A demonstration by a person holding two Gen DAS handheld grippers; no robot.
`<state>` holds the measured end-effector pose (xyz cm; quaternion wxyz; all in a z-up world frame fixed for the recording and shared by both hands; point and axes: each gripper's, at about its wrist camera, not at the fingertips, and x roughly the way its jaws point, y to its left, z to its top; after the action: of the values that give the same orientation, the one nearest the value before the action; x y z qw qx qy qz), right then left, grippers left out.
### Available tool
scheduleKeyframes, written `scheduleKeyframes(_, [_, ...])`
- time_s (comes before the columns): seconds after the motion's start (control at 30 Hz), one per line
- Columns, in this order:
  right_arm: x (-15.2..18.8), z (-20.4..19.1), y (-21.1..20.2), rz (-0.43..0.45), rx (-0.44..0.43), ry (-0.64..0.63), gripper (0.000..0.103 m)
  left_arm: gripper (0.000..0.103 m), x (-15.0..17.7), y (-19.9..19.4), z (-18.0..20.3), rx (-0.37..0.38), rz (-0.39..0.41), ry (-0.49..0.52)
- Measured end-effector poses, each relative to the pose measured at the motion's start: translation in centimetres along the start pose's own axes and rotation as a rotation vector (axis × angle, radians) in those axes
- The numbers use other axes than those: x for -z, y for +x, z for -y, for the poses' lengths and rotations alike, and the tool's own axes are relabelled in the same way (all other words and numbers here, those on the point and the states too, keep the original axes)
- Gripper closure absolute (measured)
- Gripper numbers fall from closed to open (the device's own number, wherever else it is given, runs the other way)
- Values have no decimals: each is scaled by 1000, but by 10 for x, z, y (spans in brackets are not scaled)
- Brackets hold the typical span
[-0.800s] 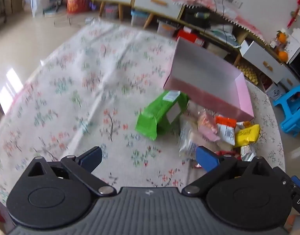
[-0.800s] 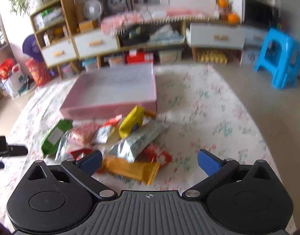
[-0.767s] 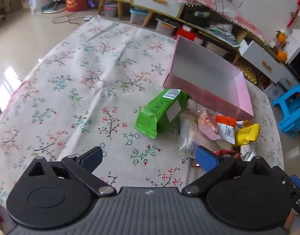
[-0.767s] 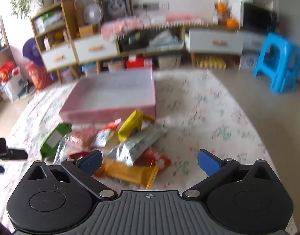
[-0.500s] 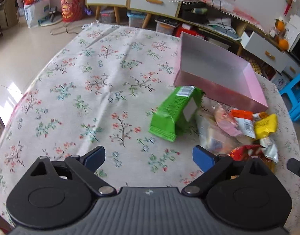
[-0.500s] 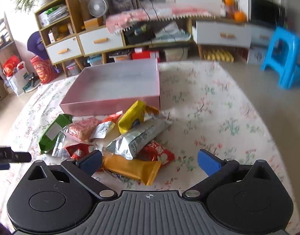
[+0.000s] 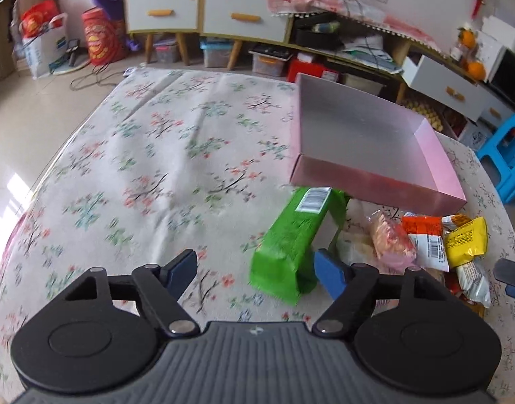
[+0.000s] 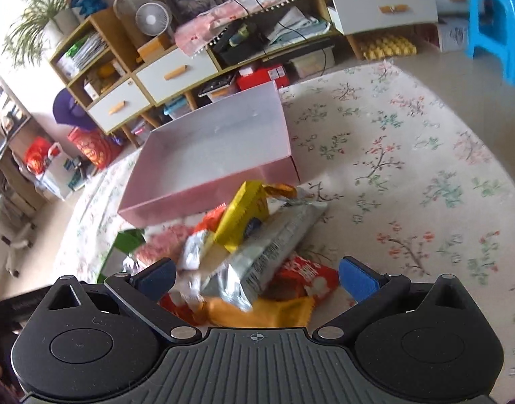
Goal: Organize snacks
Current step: 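Grasp the green snack pack with left tool while right tool grasps the silver-wrapped bar, then lift and carry the green pack with left tool while right tool carries the silver bar over the pink box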
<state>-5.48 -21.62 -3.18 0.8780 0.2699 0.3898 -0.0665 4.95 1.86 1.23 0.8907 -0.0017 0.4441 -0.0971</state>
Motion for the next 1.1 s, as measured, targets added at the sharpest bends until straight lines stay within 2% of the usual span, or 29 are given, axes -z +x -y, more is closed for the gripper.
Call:
scheduleKeyframes(0.1, [-3,-3,9,-19,20,-16,1,29,-6,11,5,-16,-7,22])
scheduleKeyframes(0.27, [-6,-6,12,13,28,-53,1,27,-5,22,5,18,-18,26])
scheduleKeyframes(0.33, [-6,-7,15,5,28,-56,3,22,-5,26,8,11,-19,42])
scheduleKeyframes(0.43, [-3,-9,21,8,19,-72,6,22,-6,30,14,13,-18,70])
scheduleKeyframes(0.5, [0,-14,26,11,29,-109,14,24,-5,32,16,16,-20,77])
scheduleKeyframes(0.53, [2,-16,28,5,41,-131,22,26,-4,32,17,22,-24,74])
scheduleKeyframes(0.57, [4,-16,30,1,48,-145,35,31,-3,33,17,30,-25,73])
scheduleKeyframes(0.63, [6,-12,30,-1,46,-145,50,42,-1,33,20,45,-30,83])
scheduleKeyframes(0.67, [6,-10,28,13,34,-135,54,51,0,34,21,49,-37,87])
scheduleKeyframes(0.8, [3,1,19,27,14,-98,66,55,4,29,24,44,-26,99])
scheduleKeyframes(0.83, [3,4,16,33,10,-91,74,56,4,27,23,46,-23,95])
scheduleKeyframes(0.97, [3,9,7,53,-7,-76,75,59,5,19,19,59,-11,77])
scheduleKeyframes(1.1, [4,19,5,32,-33,-31,76,60,7,15,16,53,-11,68])
